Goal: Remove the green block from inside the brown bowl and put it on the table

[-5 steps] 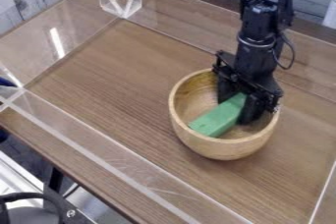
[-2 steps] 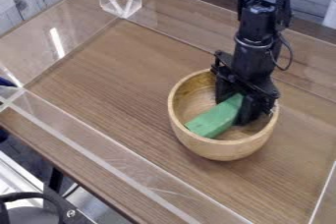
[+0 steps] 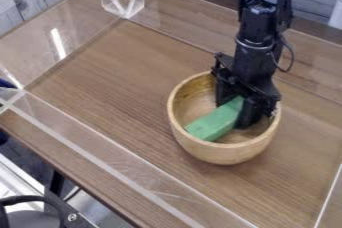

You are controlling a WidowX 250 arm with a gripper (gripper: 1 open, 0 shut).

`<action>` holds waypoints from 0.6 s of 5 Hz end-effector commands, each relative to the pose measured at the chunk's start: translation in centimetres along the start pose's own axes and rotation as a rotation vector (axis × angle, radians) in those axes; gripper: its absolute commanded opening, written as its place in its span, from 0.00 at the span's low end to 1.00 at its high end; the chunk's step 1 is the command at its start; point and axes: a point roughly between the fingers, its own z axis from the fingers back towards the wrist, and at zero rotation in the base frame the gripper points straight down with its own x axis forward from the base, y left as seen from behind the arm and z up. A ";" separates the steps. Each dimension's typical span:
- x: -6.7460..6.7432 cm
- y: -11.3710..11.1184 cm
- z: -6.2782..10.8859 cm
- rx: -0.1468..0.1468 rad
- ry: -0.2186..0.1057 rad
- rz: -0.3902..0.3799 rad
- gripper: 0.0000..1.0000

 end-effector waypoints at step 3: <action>-0.8 0.6 0.8 -0.006 -0.002 0.022 0.00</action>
